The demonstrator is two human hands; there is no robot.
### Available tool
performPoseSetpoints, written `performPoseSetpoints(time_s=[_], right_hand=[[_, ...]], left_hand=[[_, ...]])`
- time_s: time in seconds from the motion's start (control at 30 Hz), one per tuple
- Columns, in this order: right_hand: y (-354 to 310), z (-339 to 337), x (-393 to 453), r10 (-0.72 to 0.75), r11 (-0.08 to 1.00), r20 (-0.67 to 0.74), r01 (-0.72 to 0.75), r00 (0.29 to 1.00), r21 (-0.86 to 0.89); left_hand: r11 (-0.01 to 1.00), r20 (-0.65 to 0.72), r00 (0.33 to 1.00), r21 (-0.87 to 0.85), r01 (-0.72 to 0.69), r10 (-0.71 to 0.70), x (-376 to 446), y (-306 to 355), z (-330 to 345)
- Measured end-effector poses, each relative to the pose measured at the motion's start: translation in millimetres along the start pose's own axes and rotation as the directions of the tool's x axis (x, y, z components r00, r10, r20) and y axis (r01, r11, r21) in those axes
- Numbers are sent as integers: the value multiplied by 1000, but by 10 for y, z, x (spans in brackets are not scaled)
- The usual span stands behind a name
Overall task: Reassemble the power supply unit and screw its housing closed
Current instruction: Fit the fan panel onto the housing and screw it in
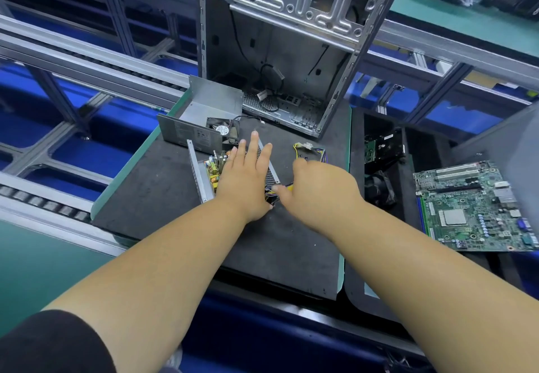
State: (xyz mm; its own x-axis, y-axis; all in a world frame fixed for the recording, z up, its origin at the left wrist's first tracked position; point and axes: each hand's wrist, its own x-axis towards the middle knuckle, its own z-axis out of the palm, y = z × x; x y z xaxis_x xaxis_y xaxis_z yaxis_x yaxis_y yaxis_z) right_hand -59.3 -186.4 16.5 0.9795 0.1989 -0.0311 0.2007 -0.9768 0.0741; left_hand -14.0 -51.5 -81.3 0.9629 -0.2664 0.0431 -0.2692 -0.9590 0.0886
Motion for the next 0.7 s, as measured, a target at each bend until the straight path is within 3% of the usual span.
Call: performPoseSetpoints(time_s=[0.07, 0.17, 0.3, 0.4, 0.47, 0.6, 0.7], right_hand=[[32, -37, 8, -54, 993, 21, 51, 998, 104], [55, -46, -12, -66, 996, 13, 65, 998, 58], [16, 3, -19, 49, 996, 20, -48, 999, -74], [-16, 75, -53, 132, 988, -55, -136, 990, -79], [6, 116, -102, 159, 987, -103, -161, 982, -7], [94, 131, -175, 114, 929, -30, -96, 993, 358], [107, 146, -219, 88, 890, -43, -59, 995, 452]], left_hand=[[1000, 10, 1000, -1, 0, 0, 3, 0, -2], [1000, 21, 1000, 20, -2, 1, 13, -5, 3], [1000, 29, 1000, 12, -4, 3, 11, -14, 6], [1000, 29, 1000, 10, -6, 6, 13, -23, -2], [1000, 29, 1000, 5, -8, 7, 9, -18, -9], [1000, 29, 1000, 4, -12, 12, 16, -20, -15], [1000, 30, 999, 9, -11, 11, 22, -20, -9]])
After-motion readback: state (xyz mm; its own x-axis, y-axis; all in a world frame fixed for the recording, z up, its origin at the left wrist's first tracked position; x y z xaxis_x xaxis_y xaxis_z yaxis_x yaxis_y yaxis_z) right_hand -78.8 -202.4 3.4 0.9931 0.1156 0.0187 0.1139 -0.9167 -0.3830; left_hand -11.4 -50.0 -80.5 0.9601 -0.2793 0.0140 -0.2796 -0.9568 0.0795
